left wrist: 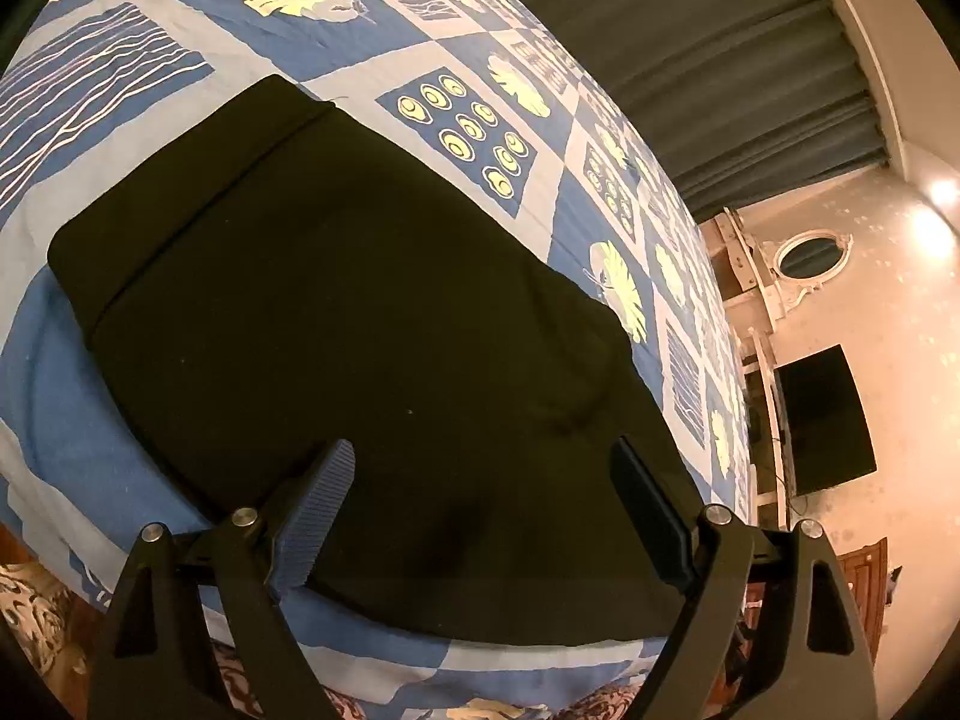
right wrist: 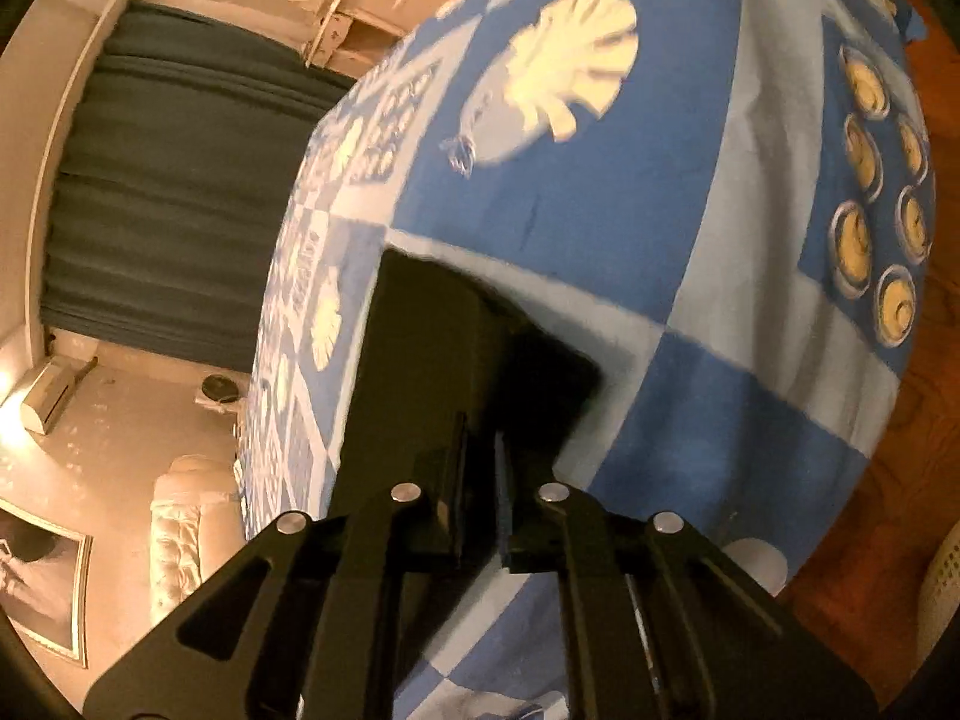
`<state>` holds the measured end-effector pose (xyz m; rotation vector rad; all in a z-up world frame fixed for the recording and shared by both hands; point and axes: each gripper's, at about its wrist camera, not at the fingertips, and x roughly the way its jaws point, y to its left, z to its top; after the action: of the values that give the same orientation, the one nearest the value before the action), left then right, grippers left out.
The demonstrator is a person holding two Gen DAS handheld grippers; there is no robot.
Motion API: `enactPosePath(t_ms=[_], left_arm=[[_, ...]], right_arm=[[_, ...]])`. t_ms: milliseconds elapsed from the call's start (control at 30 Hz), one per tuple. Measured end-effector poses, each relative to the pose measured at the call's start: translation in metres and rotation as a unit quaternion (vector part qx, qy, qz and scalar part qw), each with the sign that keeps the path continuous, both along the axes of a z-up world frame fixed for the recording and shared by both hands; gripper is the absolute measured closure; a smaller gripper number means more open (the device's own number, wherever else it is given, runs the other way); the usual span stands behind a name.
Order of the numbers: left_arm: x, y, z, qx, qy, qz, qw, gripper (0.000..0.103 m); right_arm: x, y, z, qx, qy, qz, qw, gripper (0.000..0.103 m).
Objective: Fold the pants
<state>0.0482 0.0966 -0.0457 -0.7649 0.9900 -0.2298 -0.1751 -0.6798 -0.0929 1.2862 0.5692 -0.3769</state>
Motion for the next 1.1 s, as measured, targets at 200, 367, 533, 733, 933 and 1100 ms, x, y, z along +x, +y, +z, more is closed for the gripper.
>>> enactPosePath(t_ms=[200, 367, 533, 733, 933, 1100], left_arm=[[0.001, 0.001, 0.011, 0.007, -0.029, 0.003, 0.9996, 0.017], [0.003, 0.007, 0.005, 0.004, -0.014, 0.012, 0.9998, 0.017], [0.002, 0.012, 0.003, 0.01, -0.012, 0.02, 0.9997, 0.017], [0.004, 0.019, -0.002, 0.033, -0.014, 0.017, 0.9992, 0.017], [0.006, 0.03, -0.005, 0.03, -0.018, 0.022, 0.9992, 0.017], [0.007, 0.029, 0.003, 0.05, -0.042, 0.012, 0.9978, 0.017]], right_arm=[[-0.011, -0.021, -0.015, 0.028, 0.005, -0.031, 0.999, 0.059], [0.004, -0.014, -0.032, 0.049, -0.003, -0.012, 0.999, 0.059], [0.014, -0.018, -0.012, -0.006, -0.021, 0.021, 1.0, 0.089], [0.009, -0.026, -0.036, 0.024, -0.015, 0.041, 0.999, 0.083], [0.02, -0.054, -0.008, -0.035, -0.029, 0.063, 0.997, 0.038], [0.058, -0.065, -0.019, -0.025, -0.016, 0.133, 0.991, 0.038]])
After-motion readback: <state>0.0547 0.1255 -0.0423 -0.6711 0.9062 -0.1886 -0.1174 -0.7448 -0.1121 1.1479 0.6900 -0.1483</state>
